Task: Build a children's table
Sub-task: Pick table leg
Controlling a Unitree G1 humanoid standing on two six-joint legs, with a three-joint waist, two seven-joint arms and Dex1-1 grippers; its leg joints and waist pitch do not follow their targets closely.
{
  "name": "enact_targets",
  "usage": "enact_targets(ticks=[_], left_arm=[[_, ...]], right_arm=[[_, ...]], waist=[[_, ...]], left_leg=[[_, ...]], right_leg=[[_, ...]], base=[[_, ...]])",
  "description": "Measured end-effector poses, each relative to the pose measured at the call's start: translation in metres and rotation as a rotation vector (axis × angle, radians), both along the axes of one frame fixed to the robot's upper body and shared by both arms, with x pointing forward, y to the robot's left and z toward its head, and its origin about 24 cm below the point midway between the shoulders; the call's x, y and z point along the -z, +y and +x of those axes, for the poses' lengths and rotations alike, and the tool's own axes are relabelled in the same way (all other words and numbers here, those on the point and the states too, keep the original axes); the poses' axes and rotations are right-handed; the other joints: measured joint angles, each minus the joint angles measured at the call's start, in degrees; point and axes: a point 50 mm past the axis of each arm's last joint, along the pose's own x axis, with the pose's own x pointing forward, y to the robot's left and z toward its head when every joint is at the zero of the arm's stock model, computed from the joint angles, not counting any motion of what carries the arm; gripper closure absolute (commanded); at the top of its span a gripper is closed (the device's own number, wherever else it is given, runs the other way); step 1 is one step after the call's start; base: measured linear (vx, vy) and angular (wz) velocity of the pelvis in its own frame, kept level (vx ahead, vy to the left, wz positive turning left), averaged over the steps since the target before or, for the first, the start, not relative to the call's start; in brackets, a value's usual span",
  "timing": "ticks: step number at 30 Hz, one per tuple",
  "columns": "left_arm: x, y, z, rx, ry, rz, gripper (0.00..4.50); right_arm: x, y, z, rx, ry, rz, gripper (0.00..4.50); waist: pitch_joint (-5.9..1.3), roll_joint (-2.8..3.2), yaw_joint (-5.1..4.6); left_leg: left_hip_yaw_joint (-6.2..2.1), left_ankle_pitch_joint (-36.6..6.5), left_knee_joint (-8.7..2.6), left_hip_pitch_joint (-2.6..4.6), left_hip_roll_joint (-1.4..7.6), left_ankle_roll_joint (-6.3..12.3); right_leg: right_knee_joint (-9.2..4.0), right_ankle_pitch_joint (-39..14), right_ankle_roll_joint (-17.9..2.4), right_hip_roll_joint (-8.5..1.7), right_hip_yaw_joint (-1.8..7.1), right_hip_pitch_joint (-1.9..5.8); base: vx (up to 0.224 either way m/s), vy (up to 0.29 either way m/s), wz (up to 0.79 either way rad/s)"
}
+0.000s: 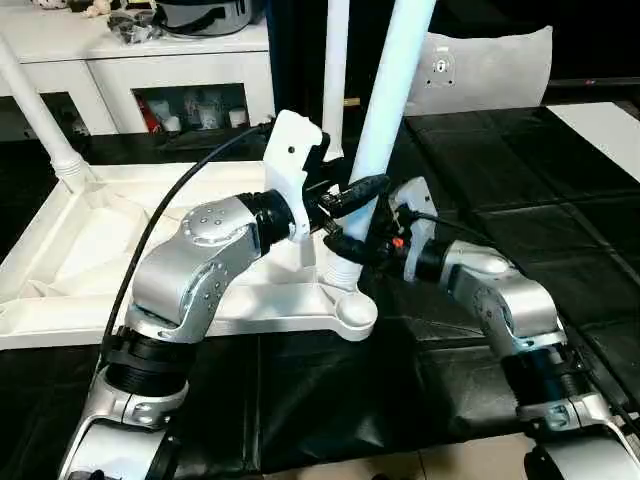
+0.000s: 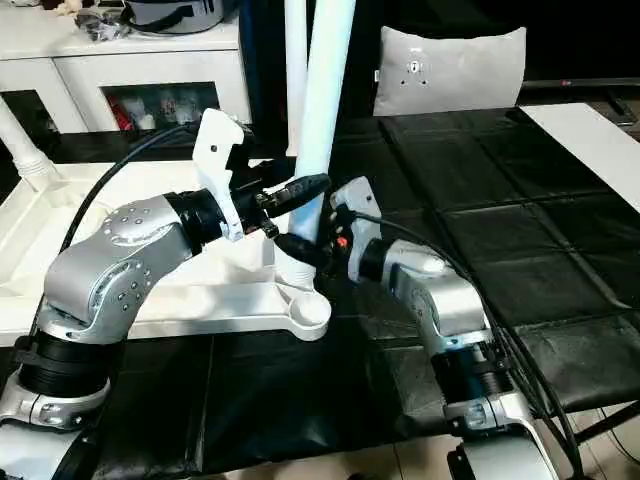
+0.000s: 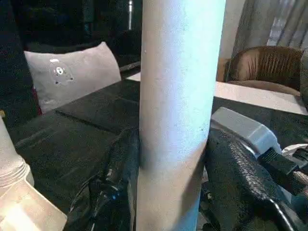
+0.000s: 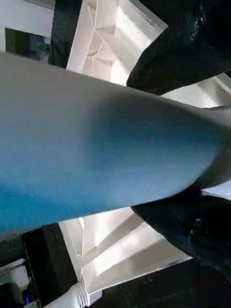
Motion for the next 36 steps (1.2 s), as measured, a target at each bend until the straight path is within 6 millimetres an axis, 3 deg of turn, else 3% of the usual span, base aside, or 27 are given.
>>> enact_targets(ticks=[10,17,20,28,31,36], left_arm=[[0.000,0.000,0.000,0.001,0.003,-0.001,2.71],[0.001,-0.001,0.000,-0.008,0.009,-0.006,2.71],[0.000,-0.001,0.000,0.008,0.054,-0.055,2.01],[-0.008,-0.004,-0.013,0.128,0.084,-0.203,1.42],[-0.019,-0.017,-0.028,0.263,0.070,-0.288,1.25],[-0.023,-0.022,-0.034,0.335,0.094,-0.346,0.63]], right_arm=[[-0.001,0.001,-0.001,-0.022,-0.004,0.010,2.53],[0.000,0.001,-0.001,-0.025,-0.001,0.008,2.62],[-0.001,0.002,-0.001,-0.026,-0.002,0.009,2.63],[-0.001,0.000,-0.002,-0.012,0.012,0.017,2.63],[0.005,-0.004,-0.001,0.021,0.055,0.014,2.63],[0.008,-0.001,-0.001,0.074,0.061,0.025,2.63]], waist=[[0.00,0.00,-0.02],[0.00,0.00,0.01],[0.00,0.00,0.02],[0.00,0.00,0.10],[0.00,-0.02,0.43],[-0.01,0.00,-0.05]], left_leg=[[0.00,0.0,0.00,0.00,0.00,0.00],[0.00,0.0,0.00,0.00,0.00,0.00],[0.00,0.0,0.00,0.00,0.01,0.00],[0.00,0.0,0.00,0.00,0.02,0.00],[0.01,0.0,0.00,-0.02,0.00,0.00],[0.04,0.0,0.00,0.06,0.04,-0.07]], right_leg=[[0.01,0.0,0.0,0.00,0.00,0.00],[0.01,0.0,0.0,0.00,0.01,0.00],[0.02,0.0,0.0,0.00,0.00,0.00],[0.02,0.0,0.0,0.00,0.00,0.00],[0.01,0.0,0.0,-0.03,0.01,0.00],[0.11,0.0,0.0,0.00,0.01,-0.02]], base=[[0.000,0.000,0.00],[0.000,0.000,0.00],[0.000,0.000,0.00],[0.000,0.000,0.00],[0.000,0.000,0.00],[0.000,0.000,0.00]])
